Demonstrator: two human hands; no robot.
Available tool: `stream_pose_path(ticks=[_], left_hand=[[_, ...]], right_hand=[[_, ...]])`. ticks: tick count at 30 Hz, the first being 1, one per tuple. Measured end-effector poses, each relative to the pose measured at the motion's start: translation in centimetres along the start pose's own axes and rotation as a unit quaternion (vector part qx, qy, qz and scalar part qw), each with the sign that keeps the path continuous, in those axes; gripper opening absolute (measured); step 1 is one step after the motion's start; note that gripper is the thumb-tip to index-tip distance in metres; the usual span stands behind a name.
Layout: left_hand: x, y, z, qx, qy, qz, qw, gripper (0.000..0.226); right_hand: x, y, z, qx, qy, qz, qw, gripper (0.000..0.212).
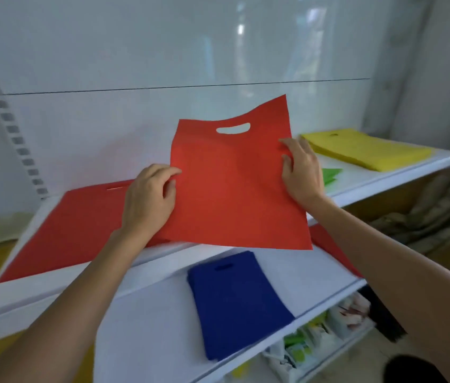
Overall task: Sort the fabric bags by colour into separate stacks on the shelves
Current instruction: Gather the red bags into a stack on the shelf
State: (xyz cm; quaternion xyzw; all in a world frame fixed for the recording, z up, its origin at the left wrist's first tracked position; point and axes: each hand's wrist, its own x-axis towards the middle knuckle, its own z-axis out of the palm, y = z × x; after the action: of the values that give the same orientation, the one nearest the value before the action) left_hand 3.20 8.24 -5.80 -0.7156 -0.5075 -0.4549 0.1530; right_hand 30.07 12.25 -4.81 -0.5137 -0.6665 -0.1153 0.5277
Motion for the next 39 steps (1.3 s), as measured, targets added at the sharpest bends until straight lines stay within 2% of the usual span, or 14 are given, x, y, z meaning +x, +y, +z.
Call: stream_pose_path(ticks=[3, 6, 11, 16, 22, 29, 33, 39], left_hand=[[0.9, 7.7, 6.2, -0.075, -0.003, 0.018, 0.997, 0.034], [1.0, 16.8, 13.0, -0.171, -0.041, 0.016, 0.984, 0.036], [-3.3, 29.9, 24.5, -0.247, -0.197, -0.008, 0.949, 0.038], [-10.7, 37.1, 32.8, -0.274, -0.321, -0.028, 0.906, 0.037], [-15.8, 38.4, 39.2, -0.252, -0.411, -0.064, 0.874, 0.036], [-16.5, 34.7, 46.1, -0.219, -0.452, -0.125, 0.855, 0.037], [-15.6, 32.7, 49.7, -0.194, -0.464, -0.155, 0.851, 0.037], [-14.7, 30.5, 53.6, -0.198, -0.465, -0.190, 0.842, 0.032]], right_hand=[[-1.0, 6.6, -7.2, -0.084, 0.017, 0.029, 0.996, 0.036], [-3.4, 14.0, -15.3, -0.179, 0.018, 0.086, 0.980, 0.040], [-11.2, 25.4, -26.2, -0.291, -0.053, 0.208, 0.932, 0.036], [-19.2, 33.0, -31.3, -0.317, -0.106, 0.329, 0.883, 0.035], [-24.8, 39.6, -30.4, -0.260, -0.147, 0.404, 0.865, 0.037], [-24.5, 45.9, -23.1, -0.220, -0.194, 0.450, 0.844, 0.036], [-22.5, 49.4, -19.1, -0.210, -0.235, 0.443, 0.839, 0.040], [-20.1, 54.6, -14.1, -0.167, -0.254, 0.419, 0.856, 0.040]])
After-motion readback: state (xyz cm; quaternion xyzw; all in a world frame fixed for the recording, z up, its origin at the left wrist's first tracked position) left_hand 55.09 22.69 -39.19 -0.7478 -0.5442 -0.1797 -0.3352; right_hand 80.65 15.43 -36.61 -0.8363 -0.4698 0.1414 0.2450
